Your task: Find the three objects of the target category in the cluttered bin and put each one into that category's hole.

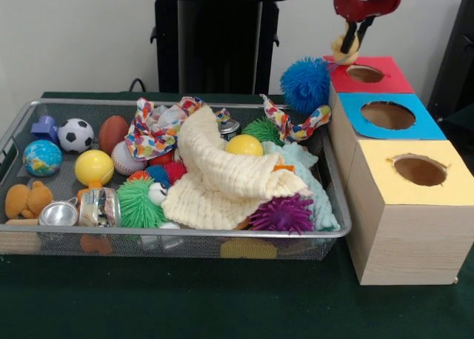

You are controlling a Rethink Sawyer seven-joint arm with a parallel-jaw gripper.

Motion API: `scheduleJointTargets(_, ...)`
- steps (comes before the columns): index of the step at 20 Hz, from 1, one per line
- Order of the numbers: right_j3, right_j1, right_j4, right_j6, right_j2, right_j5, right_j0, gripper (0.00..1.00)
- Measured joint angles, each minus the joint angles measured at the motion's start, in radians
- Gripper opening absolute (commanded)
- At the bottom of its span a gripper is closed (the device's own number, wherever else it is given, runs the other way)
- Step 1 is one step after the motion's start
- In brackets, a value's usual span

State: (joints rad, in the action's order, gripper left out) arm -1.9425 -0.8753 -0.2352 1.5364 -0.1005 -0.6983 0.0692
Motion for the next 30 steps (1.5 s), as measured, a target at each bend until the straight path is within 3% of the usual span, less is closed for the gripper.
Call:
scheduleJointTargets(7, 0.035, -0.002, 0.066, 0.008, 0.003, -0.001, 0.039, 0.0)
scheduleJointTargets(30, 0.125, 0.1, 0.065, 0.008, 0.141, 0.121, 0.122, 0.0)
